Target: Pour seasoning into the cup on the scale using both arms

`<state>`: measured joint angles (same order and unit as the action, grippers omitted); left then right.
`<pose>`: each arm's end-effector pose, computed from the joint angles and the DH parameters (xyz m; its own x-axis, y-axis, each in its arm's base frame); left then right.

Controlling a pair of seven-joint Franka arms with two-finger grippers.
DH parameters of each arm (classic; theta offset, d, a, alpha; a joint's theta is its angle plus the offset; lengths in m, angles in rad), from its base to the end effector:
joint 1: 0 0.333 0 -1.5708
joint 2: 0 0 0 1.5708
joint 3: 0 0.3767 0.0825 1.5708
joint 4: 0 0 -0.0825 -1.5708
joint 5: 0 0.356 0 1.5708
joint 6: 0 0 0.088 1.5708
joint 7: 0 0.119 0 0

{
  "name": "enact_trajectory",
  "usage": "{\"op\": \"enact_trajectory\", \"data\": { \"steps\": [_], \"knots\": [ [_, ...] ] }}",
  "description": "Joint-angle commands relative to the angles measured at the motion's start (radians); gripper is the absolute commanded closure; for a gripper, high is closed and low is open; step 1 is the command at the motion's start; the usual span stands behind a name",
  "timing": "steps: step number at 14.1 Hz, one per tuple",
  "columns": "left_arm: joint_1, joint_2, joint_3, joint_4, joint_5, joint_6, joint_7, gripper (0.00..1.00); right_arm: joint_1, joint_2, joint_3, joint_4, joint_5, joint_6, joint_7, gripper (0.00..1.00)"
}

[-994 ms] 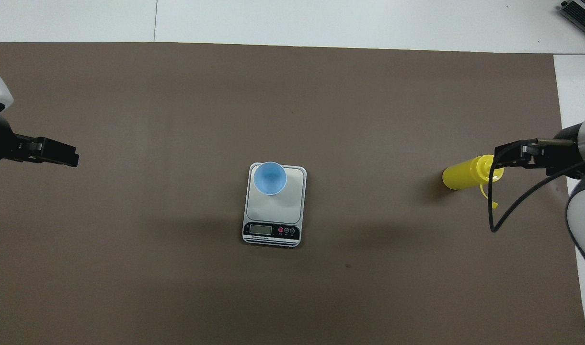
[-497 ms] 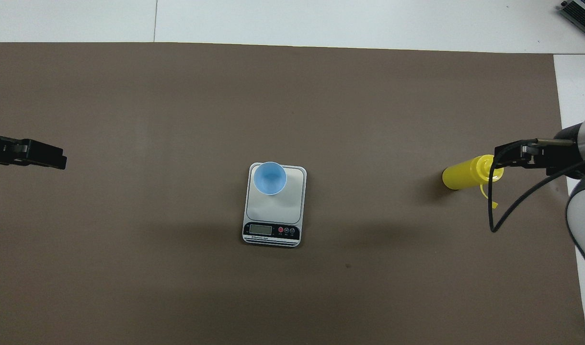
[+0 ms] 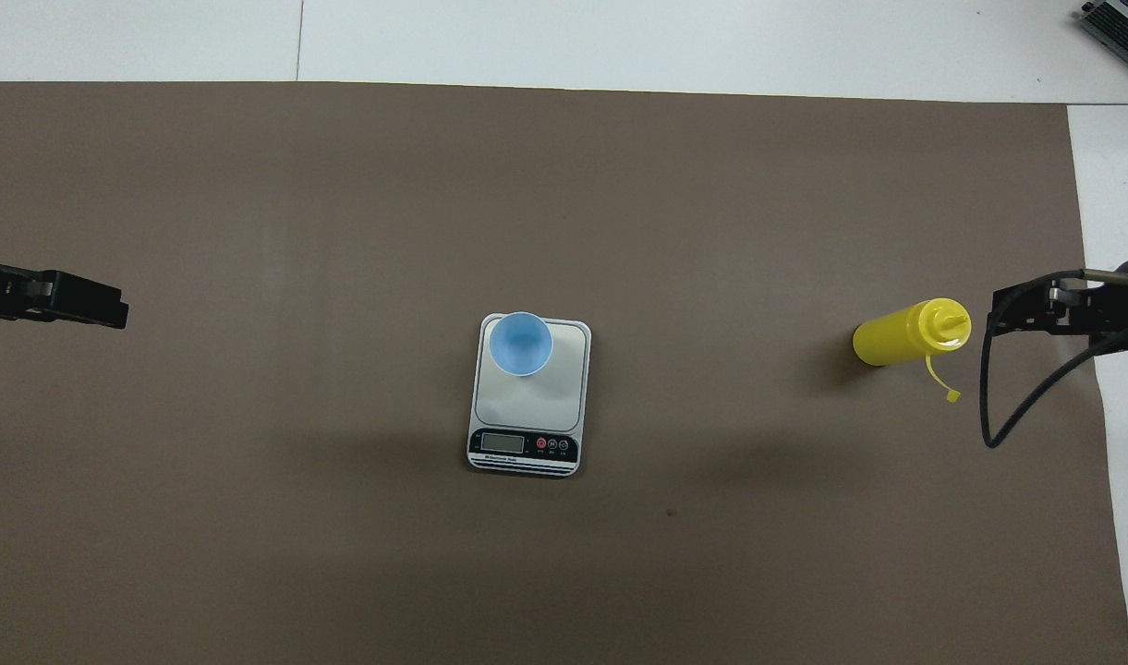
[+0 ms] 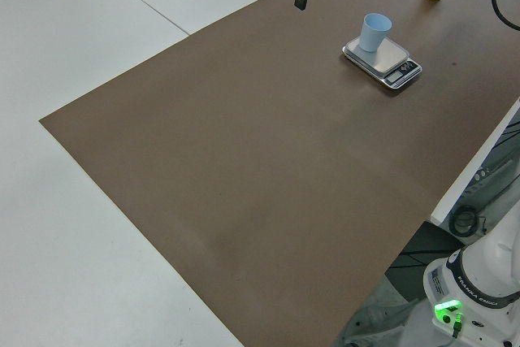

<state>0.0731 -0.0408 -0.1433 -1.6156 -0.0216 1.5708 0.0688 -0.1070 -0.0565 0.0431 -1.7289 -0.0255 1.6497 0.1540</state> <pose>0.5095 -0.0403 0.6743 0.9904 -0.1384 -0.0033 -0.1383 -0.9903 0.0160 0.5077 -0.0346 0.6388 0.9766 -0.2143 -0.0182 -0.2136 -0.9764 0.0310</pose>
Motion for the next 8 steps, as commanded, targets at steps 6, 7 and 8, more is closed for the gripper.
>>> {"op": "enact_trajectory", "data": {
  "steps": [6,7,8],
  "knots": [
    [0.008,-0.024,-0.004,-0.020,0.014,-0.017,0.005,0.00,-0.097,0.117,0.001,0.049,0.094,0.047,0.266,0.00],
    [0.010,-0.024,-0.004,-0.020,0.014,-0.017,0.005,0.00,-0.114,0.147,0.001,0.067,0.099,0.051,0.283,0.00],
    [0.010,-0.024,-0.004,-0.020,0.014,-0.017,0.005,0.00,-0.126,0.182,0.001,0.087,0.101,0.051,0.303,0.00]
  ]
}}
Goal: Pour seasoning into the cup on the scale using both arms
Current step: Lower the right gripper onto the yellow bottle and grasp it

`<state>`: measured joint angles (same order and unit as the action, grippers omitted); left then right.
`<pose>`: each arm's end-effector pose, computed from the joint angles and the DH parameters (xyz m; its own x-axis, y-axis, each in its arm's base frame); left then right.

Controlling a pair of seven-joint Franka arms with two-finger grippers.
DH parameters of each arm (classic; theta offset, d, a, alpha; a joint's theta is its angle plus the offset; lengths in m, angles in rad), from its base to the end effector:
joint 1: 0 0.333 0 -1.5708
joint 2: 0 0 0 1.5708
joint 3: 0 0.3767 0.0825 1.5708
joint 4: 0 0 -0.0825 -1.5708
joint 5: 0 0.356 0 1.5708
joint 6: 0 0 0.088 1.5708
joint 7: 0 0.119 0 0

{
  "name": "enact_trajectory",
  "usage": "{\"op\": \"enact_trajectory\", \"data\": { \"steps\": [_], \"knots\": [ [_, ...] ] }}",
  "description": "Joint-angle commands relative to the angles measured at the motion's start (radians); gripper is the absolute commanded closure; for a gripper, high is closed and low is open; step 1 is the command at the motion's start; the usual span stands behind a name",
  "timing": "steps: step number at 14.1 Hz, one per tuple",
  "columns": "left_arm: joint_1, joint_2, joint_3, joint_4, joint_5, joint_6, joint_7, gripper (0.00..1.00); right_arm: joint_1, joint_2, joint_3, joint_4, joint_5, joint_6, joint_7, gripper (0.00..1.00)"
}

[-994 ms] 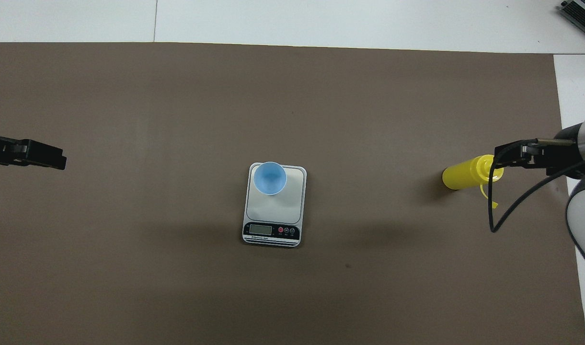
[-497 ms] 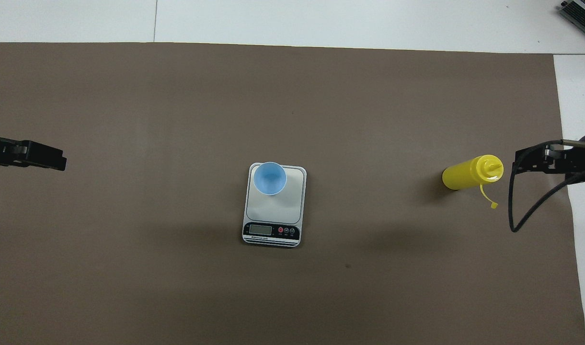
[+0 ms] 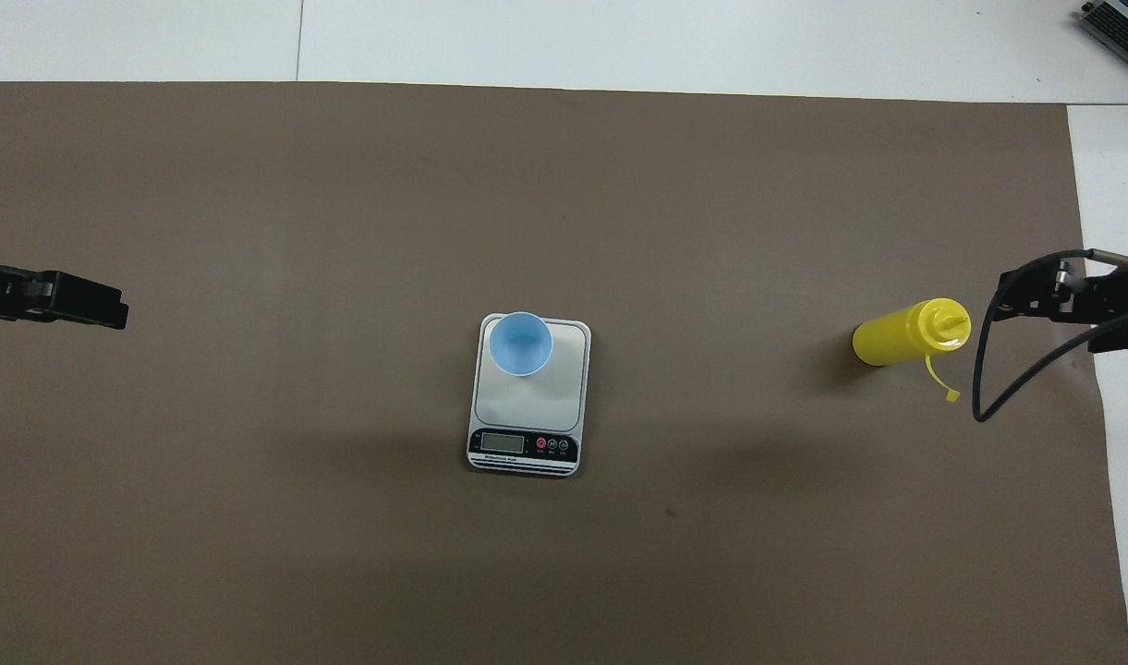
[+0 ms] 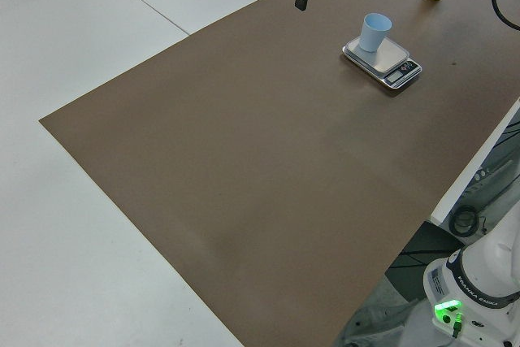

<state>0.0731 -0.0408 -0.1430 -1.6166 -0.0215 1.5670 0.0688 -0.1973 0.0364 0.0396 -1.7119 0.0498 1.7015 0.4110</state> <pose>0.5090 -0.0401 0.6735 0.9904 -0.1382 -0.0081 -0.1380 -0.9903 0.0163 0.5375 -0.0805 0.6020 0.8373 -0.5431 -0.0632 -0.5455 -0.8377 -0.0275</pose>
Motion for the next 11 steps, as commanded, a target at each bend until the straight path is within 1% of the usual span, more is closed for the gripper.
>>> {"op": "enact_trajectory", "data": {
  "steps": [1,2,3,5,7,8,11],
  "knots": [
    [0.010,-0.024,-0.004,-0.019,0.014,-0.013,0.005,0.00,-0.046,0.136,0.005,0.104,0.025,-0.002,0.072,0.00],
    [0.008,-0.024,-0.004,-0.019,0.014,-0.012,0.005,0.00,-0.056,0.181,0.006,0.132,0.027,0.001,0.104,0.00],
    [0.010,-0.024,-0.004,-0.019,0.014,-0.013,0.005,0.00,-0.062,0.209,0.005,0.147,0.053,0.012,0.127,0.00],
    [0.010,-0.024,-0.004,-0.019,0.014,-0.013,0.005,0.00,-0.063,0.259,0.003,0.150,0.091,0.030,0.172,0.00],
    [0.010,-0.024,-0.004,-0.019,0.014,-0.013,0.005,0.00,-0.088,0.296,0.005,0.150,0.114,0.066,0.189,0.00],
    [0.008,-0.024,-0.004,-0.019,0.014,-0.012,0.005,0.00,-0.089,0.307,0.003,0.149,0.145,0.072,0.190,0.00],
    [0.010,-0.024,-0.004,-0.019,0.014,-0.013,0.005,0.00,-0.090,0.350,0.005,0.140,0.168,0.073,0.235,0.00]
  ]
}}
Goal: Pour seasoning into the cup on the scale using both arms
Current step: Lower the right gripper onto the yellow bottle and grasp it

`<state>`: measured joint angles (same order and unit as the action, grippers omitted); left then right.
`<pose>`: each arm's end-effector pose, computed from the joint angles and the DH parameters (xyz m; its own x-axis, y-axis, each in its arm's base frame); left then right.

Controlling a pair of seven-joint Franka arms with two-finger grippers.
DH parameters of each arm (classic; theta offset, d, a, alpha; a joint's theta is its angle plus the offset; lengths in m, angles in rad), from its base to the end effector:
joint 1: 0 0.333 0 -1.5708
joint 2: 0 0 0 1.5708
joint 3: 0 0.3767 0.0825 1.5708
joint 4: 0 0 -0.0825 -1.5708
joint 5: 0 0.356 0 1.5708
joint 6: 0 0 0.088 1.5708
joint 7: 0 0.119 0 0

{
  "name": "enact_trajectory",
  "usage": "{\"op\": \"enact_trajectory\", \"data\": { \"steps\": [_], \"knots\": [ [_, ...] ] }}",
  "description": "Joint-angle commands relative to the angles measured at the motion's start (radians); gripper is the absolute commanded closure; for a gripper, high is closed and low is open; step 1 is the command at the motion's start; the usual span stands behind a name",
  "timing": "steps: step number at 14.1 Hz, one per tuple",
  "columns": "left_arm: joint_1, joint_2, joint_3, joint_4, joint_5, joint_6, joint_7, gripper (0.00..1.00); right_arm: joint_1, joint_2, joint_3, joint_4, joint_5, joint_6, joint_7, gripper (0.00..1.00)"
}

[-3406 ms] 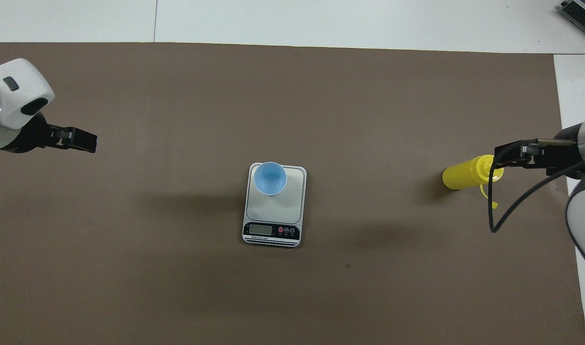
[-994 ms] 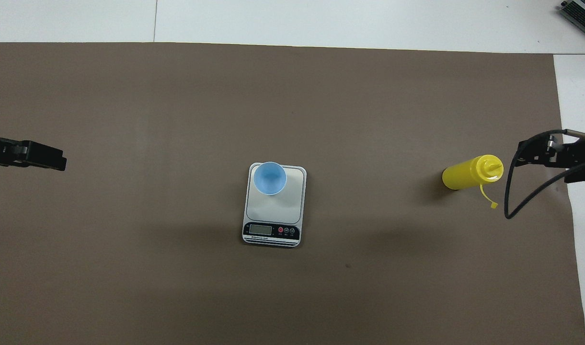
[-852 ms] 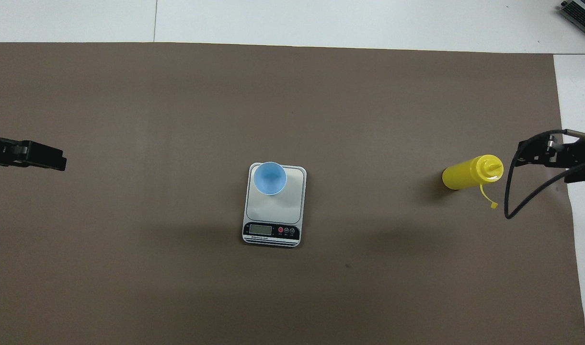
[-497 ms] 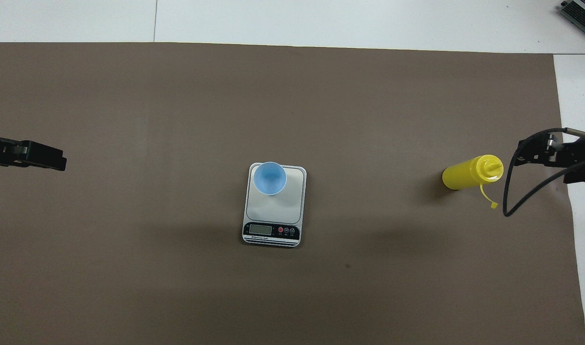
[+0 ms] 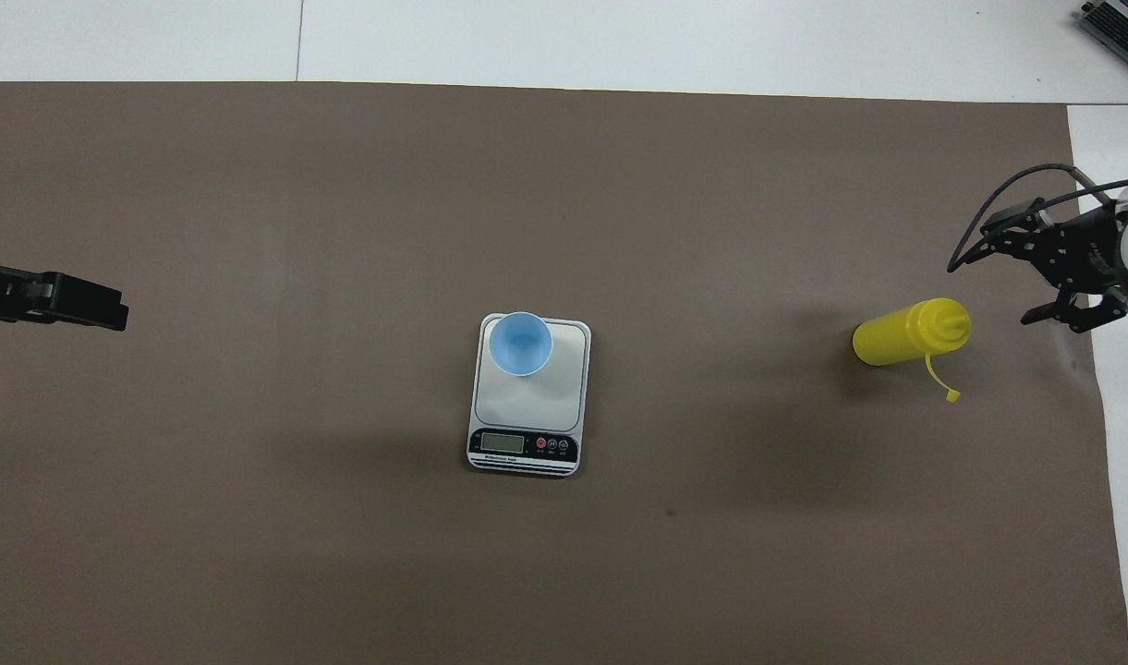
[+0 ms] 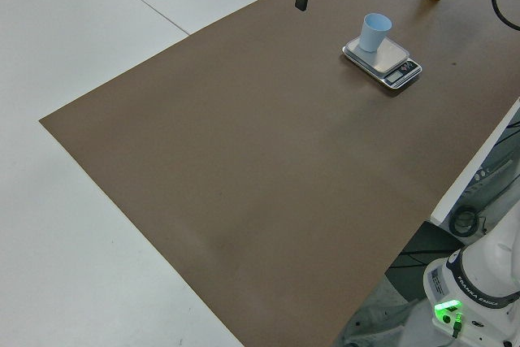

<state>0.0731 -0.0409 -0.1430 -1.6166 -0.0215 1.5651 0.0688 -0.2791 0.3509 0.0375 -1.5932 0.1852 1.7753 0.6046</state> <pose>0.5087 -0.0401 0.6734 0.9904 -0.1382 -0.0099 -0.1380 -0.9903 0.0164 0.6210 -0.1377 0.4752 0.6074 -0.7554 -0.2457 -0.7867 -0.6150 -0.0540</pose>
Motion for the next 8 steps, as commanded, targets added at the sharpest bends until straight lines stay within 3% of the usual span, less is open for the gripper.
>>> {"op": "enact_trajectory", "data": {
  "steps": [1,5,8],
  "knots": [
    [0.010,-0.024,-0.004,-0.019,0.014,-0.011,0.005,0.00,-0.011,0.054,0.007,0.013,0.065,0.000,0.043,0.00],
    [0.008,-0.024,-0.004,-0.019,0.014,-0.011,0.005,0.00,-0.006,0.101,0.007,-0.050,0.149,0.006,0.040,0.00],
    [0.010,-0.024,-0.004,-0.019,0.014,-0.011,0.005,0.00,-0.003,0.085,0.007,-0.132,0.194,0.023,0.043,0.00]
  ]
}}
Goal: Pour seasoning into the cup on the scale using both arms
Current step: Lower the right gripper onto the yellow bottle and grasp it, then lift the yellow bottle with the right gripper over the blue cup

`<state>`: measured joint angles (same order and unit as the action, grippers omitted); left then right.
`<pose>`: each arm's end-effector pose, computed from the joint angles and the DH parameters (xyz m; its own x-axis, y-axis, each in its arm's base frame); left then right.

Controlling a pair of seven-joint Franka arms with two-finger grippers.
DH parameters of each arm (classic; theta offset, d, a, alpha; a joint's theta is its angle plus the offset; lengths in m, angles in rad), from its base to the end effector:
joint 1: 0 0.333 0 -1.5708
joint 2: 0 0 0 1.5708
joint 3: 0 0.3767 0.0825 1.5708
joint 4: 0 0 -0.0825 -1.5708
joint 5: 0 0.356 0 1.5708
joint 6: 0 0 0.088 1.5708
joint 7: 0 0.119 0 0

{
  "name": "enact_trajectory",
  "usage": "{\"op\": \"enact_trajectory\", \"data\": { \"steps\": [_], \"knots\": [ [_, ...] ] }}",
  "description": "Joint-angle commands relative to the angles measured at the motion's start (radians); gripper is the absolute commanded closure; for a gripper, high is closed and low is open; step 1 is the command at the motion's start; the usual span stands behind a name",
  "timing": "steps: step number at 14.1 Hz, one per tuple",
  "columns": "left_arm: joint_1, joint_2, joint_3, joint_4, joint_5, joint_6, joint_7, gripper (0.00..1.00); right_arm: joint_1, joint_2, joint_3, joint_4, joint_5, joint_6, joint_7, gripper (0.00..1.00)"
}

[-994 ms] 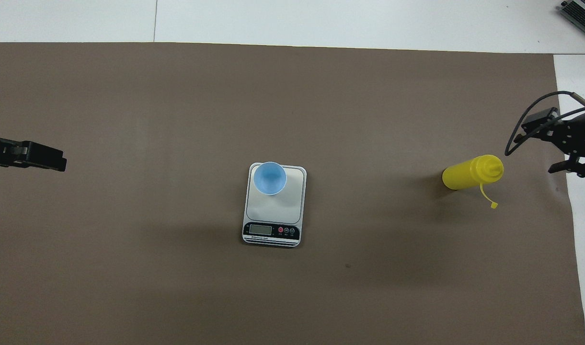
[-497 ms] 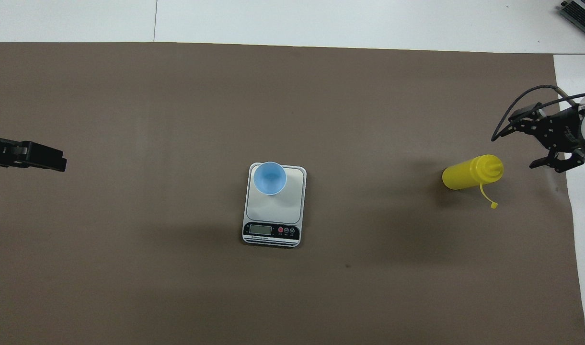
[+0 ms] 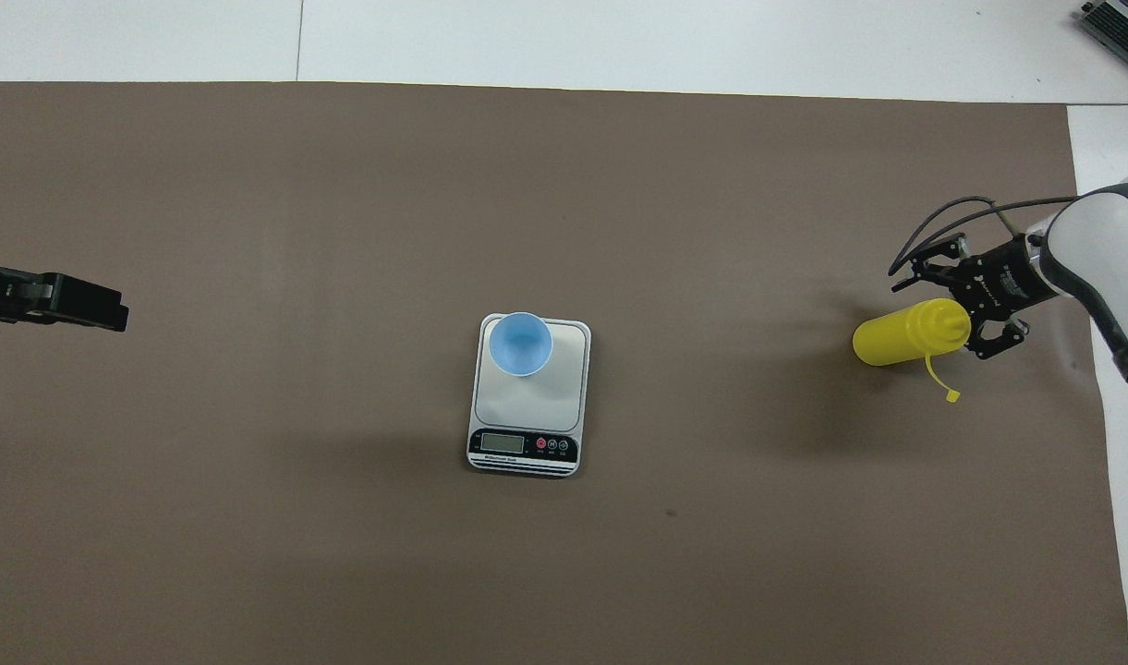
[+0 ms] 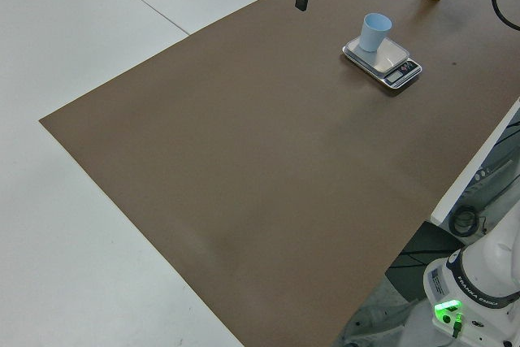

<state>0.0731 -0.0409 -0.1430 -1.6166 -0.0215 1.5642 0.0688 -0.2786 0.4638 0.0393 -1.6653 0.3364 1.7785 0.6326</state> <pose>0.5086 -0.0401 0.6733 0.9903 -0.1382 -0.0108 -0.1380 -0.9903 0.0164 0.6216 -0.1218 0.3778 0.4843 -0.7437 -0.4609 -0.8460 -0.5324 -0.0298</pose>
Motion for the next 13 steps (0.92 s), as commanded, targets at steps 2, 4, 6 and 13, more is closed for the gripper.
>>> {"op": "enact_trajectory", "data": {
  "steps": [2,4,6,13],
  "knots": [
    [0.008,-0.024,-0.004,-0.019,0.014,-0.009,0.005,0.00,-0.007,-0.040,0.005,-0.080,0.076,-0.017,0.019,0.00],
    [0.010,-0.024,-0.004,-0.019,0.014,-0.010,0.005,0.00,-0.007,-0.047,0.005,-0.080,0.079,-0.069,0.042,0.00],
    [0.010,-0.024,-0.004,-0.019,0.014,-0.010,0.005,0.00,-0.008,-0.060,0.005,-0.076,0.085,-0.105,0.050,0.67],
    [0.008,-0.024,-0.004,-0.019,0.014,-0.010,0.005,0.00,0.097,-0.132,0.008,-0.071,0.110,-0.059,0.387,1.00]
  ]
}}
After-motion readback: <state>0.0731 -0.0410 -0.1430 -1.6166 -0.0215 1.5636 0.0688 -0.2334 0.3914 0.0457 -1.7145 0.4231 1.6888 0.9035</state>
